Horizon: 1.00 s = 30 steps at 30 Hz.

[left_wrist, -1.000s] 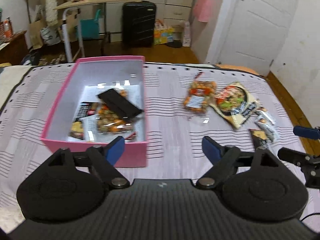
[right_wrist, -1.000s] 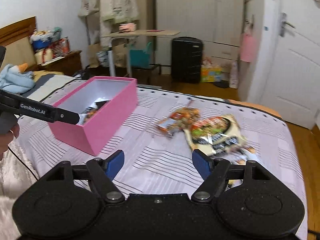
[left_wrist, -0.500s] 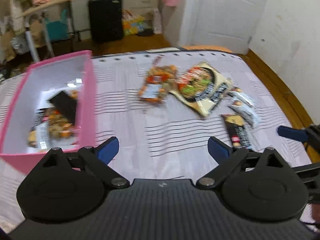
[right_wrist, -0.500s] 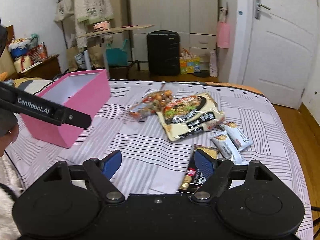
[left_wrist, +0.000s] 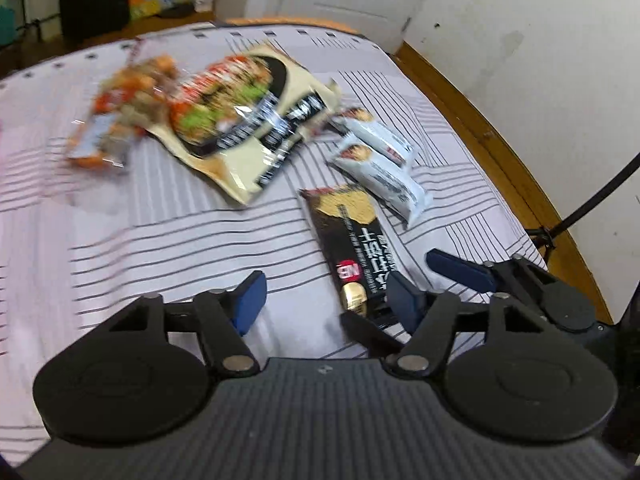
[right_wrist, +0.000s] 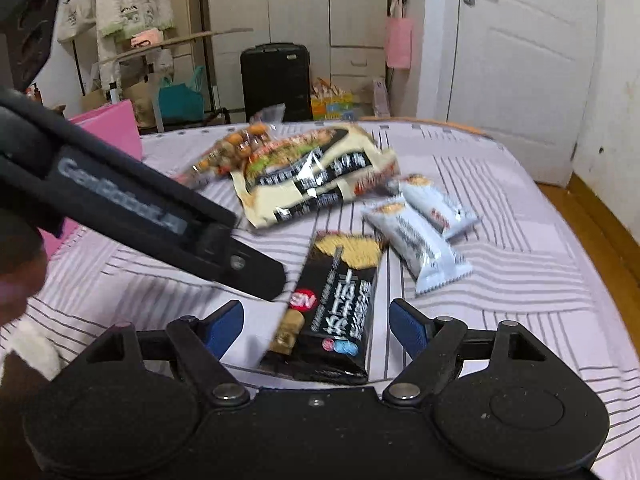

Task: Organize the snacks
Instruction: 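Reach the left gripper to the black NB cracker pack and grasp it, then carry the NB cracker pack with the left gripper into the pink box and release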

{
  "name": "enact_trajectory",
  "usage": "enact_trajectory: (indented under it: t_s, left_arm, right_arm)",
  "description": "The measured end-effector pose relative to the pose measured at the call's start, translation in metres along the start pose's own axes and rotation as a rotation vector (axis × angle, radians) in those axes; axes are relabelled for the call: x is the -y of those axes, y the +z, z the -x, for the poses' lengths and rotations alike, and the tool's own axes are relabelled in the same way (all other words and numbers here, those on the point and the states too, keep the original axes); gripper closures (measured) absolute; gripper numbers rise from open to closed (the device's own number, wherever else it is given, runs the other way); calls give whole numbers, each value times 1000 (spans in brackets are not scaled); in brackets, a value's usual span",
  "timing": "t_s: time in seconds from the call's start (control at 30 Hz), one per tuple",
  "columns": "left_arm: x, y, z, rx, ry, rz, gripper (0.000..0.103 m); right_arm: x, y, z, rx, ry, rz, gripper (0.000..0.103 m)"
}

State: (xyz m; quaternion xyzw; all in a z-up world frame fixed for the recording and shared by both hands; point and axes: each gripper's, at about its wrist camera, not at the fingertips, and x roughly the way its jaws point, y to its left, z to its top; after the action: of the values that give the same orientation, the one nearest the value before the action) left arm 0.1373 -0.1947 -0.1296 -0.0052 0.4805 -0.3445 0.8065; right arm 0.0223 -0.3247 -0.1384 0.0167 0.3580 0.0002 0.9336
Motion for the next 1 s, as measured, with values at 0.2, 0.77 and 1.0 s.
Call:
enact_trajectory:
  t_s: [0.2, 0.77, 1.0]
  left_arm:
    - [-2, 3, -38, -63, -44, 52, 62]
    - [2, 8, -38, -66, -52, 87, 66]
    - [-6, 6, 2, -52, -72, 93, 65]
  right_arm:
    - [4, -3, -16, -5, 22, -23, 29]
    - [-14, 12, -18, -42, 8, 28, 42]
    - [-36, 37, 2, -49, 32, 52, 43]
